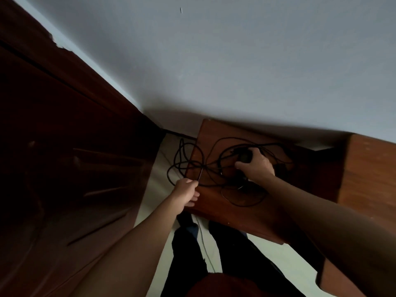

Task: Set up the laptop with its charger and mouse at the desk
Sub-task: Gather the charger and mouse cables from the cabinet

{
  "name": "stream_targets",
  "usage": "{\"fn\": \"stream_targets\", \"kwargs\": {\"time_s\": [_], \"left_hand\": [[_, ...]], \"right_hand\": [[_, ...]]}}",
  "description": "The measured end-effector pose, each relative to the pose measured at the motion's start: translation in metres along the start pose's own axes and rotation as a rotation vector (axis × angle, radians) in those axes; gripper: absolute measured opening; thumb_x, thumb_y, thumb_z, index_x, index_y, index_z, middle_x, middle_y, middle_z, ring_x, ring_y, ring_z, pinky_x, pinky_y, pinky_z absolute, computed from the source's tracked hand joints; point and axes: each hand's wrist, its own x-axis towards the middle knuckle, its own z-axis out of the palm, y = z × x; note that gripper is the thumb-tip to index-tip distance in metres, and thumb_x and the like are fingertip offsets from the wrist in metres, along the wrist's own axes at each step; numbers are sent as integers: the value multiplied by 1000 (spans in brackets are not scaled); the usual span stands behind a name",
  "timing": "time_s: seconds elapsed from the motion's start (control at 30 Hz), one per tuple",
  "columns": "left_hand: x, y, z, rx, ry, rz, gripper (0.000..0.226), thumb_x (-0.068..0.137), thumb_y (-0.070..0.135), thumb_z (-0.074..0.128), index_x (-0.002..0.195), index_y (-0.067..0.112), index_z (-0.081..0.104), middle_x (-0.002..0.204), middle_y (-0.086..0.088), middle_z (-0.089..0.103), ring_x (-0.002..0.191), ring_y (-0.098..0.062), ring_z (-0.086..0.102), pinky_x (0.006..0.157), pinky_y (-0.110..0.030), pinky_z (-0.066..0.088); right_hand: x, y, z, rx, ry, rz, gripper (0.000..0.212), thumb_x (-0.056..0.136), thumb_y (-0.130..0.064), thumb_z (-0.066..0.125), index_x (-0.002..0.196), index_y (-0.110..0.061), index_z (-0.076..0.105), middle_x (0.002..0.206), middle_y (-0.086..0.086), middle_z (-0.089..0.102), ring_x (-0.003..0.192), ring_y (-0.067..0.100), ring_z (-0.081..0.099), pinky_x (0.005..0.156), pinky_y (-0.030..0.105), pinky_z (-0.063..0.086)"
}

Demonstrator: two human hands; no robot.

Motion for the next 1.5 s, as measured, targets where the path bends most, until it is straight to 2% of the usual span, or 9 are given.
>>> {"fn": "stream_targets", "kwargs": {"time_s": [0.13,0.23,0.37,0.57,0.7,0.9,1.1,1.2,1.5], "left_hand": [[17,19,24,-298,-166,-185,51,102,40,31,142,7,36,124,-23,60,111,-34,58,90,-47,48],[28,39,33,-691,-312,-198,46,101,42,30,132,10,39,111,-21,64,108,-35,60,98,-50,40],[41,89,16,-916,-281,-113,28,97,35,46,98,7,51,73,-10,60,68,-22,59,65,-35,49],[40,156,-47,-530,-335,127,30,94,36,50,82,9,54,46,2,44,32,-8,34,35,-15,24],[19,161,-71,95,-285,378,29,91,35,60,91,6,64,40,8,29,31,-7,23,36,-15,16],[-13,146,-80,289,-289,535,55,82,53,64,48,10,56,35,3,30,32,-11,25,39,-21,24],[-44,141,-94,462,-357,589,57,87,36,62,41,7,46,50,-9,31,40,-18,27,44,-23,30],[-56,139,-109,456,-402,560,57,90,26,57,39,7,40,45,-8,29,42,-19,29,44,-23,32],[-39,118,-151,-337,-250,270,38,83,37,62,55,18,45,49,4,35,44,-10,36,44,-22,32]], "right_hand": [[-24,21,-19,375,-7,45,76,64,-37,78,133,-33,47,119,-1,56,99,21,61,71,34,58],[-43,40,-29,465,-37,78,80,64,-30,80,136,-33,45,121,-3,53,97,17,61,59,27,53],[-73,71,-29,523,-159,230,79,73,-21,77,142,-26,39,115,2,56,82,20,65,46,19,49],[-109,102,-14,650,-104,432,66,79,-20,75,139,-20,46,118,11,58,92,26,63,54,24,49],[-118,90,-18,673,94,351,69,76,-16,77,136,-27,46,124,13,53,92,22,59,56,21,48],[-109,37,-23,529,202,280,42,70,-39,79,104,-31,55,106,-1,60,82,16,62,60,29,52],[-60,-9,-4,99,181,25,114,62,-46,78,150,-37,7,151,2,29,109,33,60,70,33,44],[-29,-16,3,-10,14,31,123,63,-45,81,151,-39,-5,158,5,21,124,34,53,84,39,49],[-29,-20,27,19,-96,-63,31,79,-43,71,108,-35,67,115,-1,66,103,22,62,82,33,51]]}}
